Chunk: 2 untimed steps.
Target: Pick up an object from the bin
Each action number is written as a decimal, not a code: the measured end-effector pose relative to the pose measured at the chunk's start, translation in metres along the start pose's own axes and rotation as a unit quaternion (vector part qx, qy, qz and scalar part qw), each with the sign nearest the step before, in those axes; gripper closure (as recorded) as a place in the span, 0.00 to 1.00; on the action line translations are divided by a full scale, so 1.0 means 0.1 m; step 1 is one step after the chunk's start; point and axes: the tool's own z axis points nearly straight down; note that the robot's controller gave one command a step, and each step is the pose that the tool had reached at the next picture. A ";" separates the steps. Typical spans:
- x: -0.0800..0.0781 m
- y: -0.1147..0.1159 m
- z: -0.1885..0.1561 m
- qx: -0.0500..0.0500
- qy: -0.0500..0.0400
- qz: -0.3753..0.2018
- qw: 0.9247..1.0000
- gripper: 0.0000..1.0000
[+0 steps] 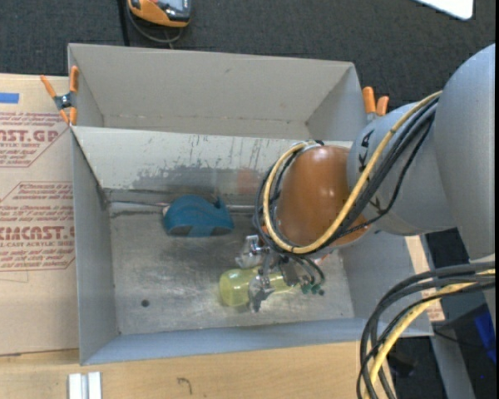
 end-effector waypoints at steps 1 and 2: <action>0.10 0.03 -0.47 -0.001 0.016 -0.004 1.000 0.00; 0.09 0.04 -1.15 -0.001 0.015 -0.007 1.000 0.00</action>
Offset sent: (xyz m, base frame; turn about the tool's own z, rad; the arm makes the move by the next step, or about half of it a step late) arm 0.0000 0.0000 0.0000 0.0000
